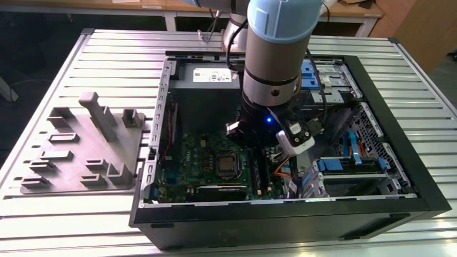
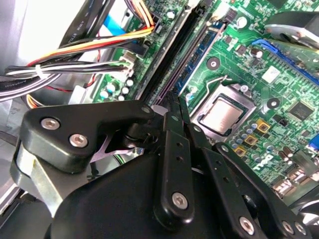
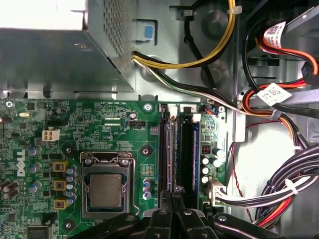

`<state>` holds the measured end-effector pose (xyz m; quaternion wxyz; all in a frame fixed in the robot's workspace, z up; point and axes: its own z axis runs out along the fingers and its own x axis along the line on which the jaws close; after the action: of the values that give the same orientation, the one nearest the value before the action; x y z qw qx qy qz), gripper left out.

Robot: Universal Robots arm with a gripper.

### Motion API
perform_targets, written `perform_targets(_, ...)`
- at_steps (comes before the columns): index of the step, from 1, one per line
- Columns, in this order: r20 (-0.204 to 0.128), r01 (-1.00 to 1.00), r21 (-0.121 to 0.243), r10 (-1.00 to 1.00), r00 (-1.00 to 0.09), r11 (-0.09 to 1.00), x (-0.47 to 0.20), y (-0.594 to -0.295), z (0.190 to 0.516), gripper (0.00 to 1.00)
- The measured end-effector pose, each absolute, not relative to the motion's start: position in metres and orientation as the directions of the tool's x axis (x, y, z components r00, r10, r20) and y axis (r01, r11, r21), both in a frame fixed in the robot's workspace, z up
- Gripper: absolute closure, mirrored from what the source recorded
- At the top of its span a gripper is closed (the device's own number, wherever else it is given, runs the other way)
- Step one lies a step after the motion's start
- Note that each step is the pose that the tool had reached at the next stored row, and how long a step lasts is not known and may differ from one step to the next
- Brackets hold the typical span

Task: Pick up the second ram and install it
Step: 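Insert the second ram into the second slot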

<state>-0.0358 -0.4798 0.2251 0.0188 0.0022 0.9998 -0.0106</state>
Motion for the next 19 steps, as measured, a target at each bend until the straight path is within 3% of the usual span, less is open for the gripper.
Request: perform_targets(19,-0.038,0.008,-0.016,0.007,-0.999,1.0,-0.0358,-0.4802,0.2267,0.89)
